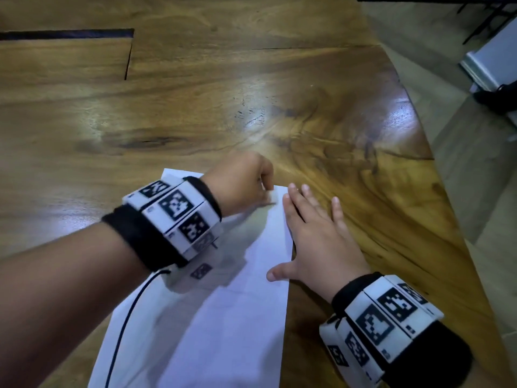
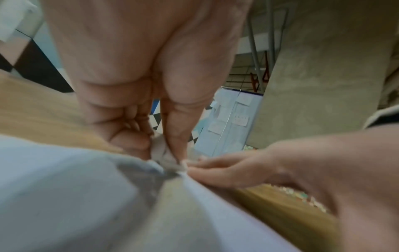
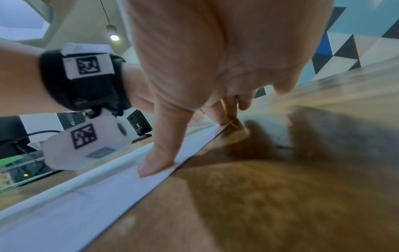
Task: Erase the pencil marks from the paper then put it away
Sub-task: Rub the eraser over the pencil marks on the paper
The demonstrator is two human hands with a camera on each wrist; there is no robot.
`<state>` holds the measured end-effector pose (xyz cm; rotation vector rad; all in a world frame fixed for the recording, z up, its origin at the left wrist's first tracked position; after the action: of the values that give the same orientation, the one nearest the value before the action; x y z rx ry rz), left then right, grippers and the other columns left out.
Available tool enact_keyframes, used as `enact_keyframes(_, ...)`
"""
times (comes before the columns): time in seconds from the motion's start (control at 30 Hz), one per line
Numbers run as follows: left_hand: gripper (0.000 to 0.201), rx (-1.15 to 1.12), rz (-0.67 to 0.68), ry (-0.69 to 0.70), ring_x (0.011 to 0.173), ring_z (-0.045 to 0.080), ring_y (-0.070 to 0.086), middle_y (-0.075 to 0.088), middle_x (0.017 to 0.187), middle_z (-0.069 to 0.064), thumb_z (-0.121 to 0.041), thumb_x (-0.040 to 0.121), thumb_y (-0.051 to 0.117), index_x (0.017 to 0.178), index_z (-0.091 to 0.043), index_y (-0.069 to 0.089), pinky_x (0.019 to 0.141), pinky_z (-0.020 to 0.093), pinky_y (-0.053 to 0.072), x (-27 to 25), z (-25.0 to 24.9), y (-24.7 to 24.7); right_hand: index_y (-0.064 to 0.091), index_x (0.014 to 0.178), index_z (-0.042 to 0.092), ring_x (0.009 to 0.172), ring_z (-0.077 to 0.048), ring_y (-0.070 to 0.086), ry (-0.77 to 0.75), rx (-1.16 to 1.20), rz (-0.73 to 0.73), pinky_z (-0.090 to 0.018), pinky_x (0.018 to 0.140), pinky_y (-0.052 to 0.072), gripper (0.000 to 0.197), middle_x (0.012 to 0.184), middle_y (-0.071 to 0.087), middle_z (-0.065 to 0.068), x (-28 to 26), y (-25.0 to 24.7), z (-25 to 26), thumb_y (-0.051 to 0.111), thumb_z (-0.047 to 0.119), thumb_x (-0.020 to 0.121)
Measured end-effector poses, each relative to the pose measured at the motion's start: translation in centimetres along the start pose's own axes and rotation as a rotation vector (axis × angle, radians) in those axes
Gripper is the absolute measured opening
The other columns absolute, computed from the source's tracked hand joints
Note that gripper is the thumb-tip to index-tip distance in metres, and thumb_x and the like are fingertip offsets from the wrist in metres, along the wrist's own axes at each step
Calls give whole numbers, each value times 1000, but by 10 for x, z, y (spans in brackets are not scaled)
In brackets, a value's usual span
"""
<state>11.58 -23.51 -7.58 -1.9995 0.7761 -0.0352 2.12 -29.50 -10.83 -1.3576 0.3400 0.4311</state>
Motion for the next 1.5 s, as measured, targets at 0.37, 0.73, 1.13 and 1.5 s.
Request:
enact_keyframes(0.37, 8, 145, 219, 145, 61, 9, 49, 57, 65, -9, -11, 73, 66, 75, -18, 68, 53, 9, 31, -23, 2, 28, -5, 150, 20, 141, -19, -28, 33, 2, -27, -54, 112, -16, 122, 155, -9, 7, -2, -4, -3, 64, 70, 64)
enact_keyframes(0.73, 20, 103, 188, 293, 63, 22, 52, 55, 69, 4, -29, 73, 48, 64, -14, 56, 58, 29, 38, -54, -7, 42, 1, 150, 22, 144, -20, -16, 40, -10, -59, -56, 111, -17, 121, 146, 8, 7, -2, -7, -4, 65, 72, 62)
enact_keyframes(1.13, 14, 68, 111, 345, 61, 17, 46, 46, 68, -1, -21, 78, 55, 64, -19, 53, 57, 23, 33, -56, -7, 39, 1, 150, 22, 143, -22, -18, 43, -20, -61, -57, 111, -16, 120, 145, 7, 8, -1, -6, -4, 64, 73, 62)
enact_keyframes(1.5, 12, 87, 49, 215, 67, 18, 43, 48, 70, 0, -19, 78, 61, 68, -17, 56, 57, 24, 24, -24, -15, 24, 0, 151, 24, 143, -21, -21, 46, 0, -56, -57, 111, -17, 120, 146, 5, 9, -2, -5, -4, 64, 73, 62)
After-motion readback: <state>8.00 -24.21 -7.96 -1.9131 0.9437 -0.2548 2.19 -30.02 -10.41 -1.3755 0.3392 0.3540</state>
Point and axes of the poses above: each hand's wrist, its own x-axis towards the middle knuckle, its own y-axis out of the palm, z = x × y, the point moved 10 cm from there along x, towards the middle knuckle
